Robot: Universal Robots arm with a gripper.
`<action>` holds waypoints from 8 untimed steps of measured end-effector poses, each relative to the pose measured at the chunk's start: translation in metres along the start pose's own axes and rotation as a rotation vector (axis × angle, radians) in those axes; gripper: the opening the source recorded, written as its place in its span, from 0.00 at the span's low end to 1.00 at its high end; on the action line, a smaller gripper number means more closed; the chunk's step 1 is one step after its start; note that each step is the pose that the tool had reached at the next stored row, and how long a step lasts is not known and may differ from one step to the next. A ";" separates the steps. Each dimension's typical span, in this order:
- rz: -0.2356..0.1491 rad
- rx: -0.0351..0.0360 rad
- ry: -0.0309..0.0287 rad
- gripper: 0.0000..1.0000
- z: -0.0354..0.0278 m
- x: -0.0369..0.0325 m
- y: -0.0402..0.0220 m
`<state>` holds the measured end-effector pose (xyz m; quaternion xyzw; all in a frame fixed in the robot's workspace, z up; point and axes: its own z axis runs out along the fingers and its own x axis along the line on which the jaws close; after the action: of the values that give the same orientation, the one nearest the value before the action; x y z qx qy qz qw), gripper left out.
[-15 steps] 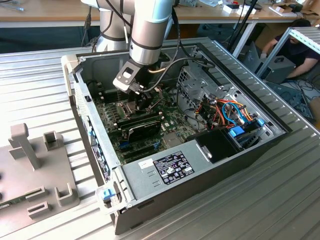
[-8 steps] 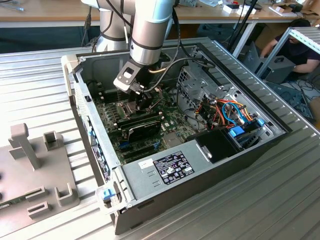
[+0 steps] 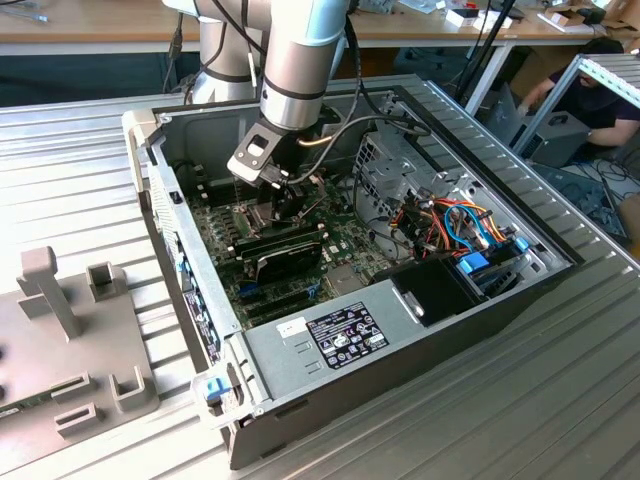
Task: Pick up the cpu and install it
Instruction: 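Place the cpu into insertion slot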
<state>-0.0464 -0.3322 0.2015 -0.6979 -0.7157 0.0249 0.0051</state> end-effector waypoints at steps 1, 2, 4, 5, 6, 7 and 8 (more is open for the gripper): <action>0.000 0.0000 0.0000 0.55 0.0000 0.0000 0.0000; 0.000 0.0000 0.0000 0.55 0.0000 0.0000 0.0000; 0.000 -0.0002 0.0003 0.55 0.0002 0.0003 0.0001; 0.000 -0.0001 0.0002 0.55 0.0002 0.0006 0.0001; 0.000 0.0000 0.0001 0.55 0.0001 0.0008 0.0001; 0.000 0.0000 0.0001 0.55 0.0001 0.0009 0.0001; 0.000 0.0001 -0.0001 0.55 0.0004 0.0011 0.0001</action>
<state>-0.0464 -0.3311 0.2011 -0.6979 -0.7157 0.0250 0.0051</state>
